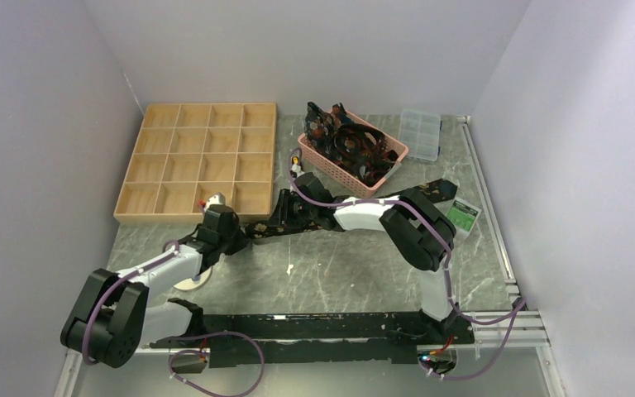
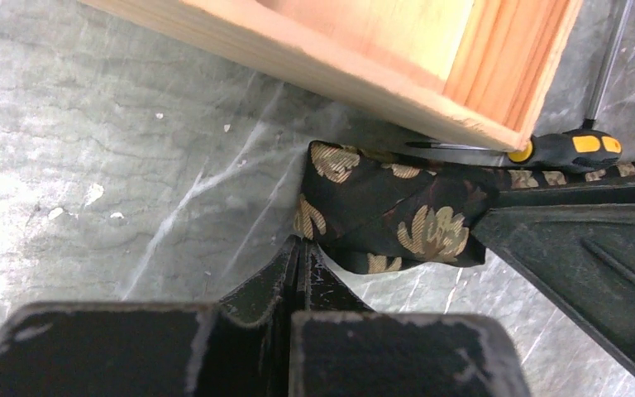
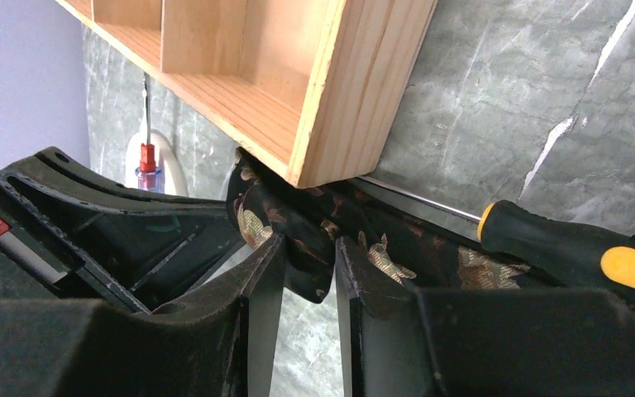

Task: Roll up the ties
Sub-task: Roll the tie at the center of the board.

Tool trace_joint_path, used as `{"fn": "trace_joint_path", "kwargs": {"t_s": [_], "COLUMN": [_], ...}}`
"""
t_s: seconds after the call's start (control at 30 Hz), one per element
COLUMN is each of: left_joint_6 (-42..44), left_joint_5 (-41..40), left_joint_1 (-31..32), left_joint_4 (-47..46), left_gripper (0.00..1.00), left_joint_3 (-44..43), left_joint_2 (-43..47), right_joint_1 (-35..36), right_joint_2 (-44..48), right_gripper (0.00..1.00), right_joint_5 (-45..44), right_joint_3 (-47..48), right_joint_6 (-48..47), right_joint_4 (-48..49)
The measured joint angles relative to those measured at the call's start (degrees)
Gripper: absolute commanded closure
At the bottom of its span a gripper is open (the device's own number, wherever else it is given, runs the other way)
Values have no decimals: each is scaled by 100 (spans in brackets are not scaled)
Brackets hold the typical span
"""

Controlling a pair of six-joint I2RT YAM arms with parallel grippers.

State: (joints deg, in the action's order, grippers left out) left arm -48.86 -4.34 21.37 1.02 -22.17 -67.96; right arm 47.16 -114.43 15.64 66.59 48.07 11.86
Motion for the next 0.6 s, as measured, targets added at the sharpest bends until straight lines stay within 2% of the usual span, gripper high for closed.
{"fn": "trace_joint_path", "kwargs": {"t_s": [0.4, 0.6], "left_joint_6": [-35, -149], "left_joint_5": [195, 654], "left_joint_1": [-315, -317], "left_joint_4": [-295, -160], "left_gripper": [97, 97], "left_joint_3": [-17, 267], "left_joint_2": [7, 831], "right_joint_1": [-44, -63], "right_joint_2": [0, 0], "right_gripper": [67, 67], "right_joint_5": [2, 4], "right_joint_3": [0, 0], "right_joint_6": [-103, -138], "right_joint_4": [-2, 0]}}
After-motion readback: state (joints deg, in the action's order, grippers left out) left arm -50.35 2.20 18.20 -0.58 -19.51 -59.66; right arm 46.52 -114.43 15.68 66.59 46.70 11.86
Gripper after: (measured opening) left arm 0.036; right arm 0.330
